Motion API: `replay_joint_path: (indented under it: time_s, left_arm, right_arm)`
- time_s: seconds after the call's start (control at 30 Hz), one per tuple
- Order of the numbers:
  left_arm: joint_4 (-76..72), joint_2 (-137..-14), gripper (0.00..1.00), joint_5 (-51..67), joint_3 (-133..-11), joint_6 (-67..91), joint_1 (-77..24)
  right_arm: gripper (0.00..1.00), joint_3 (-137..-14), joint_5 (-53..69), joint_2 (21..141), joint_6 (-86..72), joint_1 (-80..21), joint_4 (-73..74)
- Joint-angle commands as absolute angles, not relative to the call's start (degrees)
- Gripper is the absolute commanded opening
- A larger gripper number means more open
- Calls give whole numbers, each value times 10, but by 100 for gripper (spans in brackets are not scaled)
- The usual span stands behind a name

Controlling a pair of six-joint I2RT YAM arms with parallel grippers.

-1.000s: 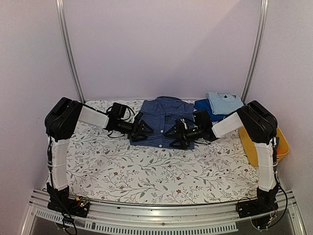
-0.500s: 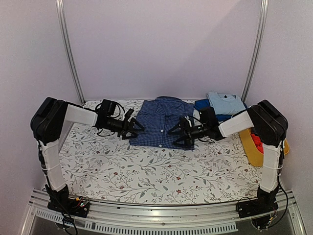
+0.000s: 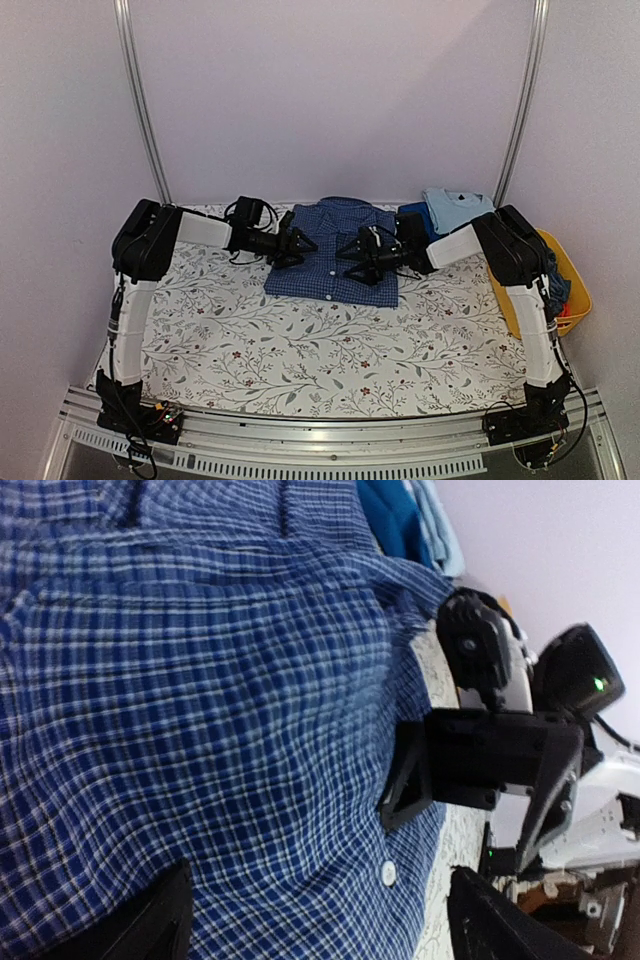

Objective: Fold and stack the mixed laundry pile
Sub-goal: Smooth out the 2/3-rectangle-folded T-shirt at the center of the board.

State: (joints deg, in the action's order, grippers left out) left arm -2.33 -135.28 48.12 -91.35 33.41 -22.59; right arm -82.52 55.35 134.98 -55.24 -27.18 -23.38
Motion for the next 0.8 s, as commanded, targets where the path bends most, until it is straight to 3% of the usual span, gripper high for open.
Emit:
replay_joint_path:
  time_s: [0.0, 0.2, 0.47, 0.77]
  left_arm:
    - [-12, -1372, 89, 463, -889, 336, -225]
    - [-35, -1317, 89, 457, -782, 327, -235]
    - [-33, -1229, 89, 454, -670, 317, -234]
    - [-90, -1144, 89, 446, -507, 349, -257]
  right_arm:
    - [85, -831, 555, 1398, -532, -265, -207]
    - [84, -801, 566, 1397, -517, -277, -203]
    - [85, -714, 560, 1306, -499, -293, -190]
    - [85, -594, 565, 1275, -504, -369, -234]
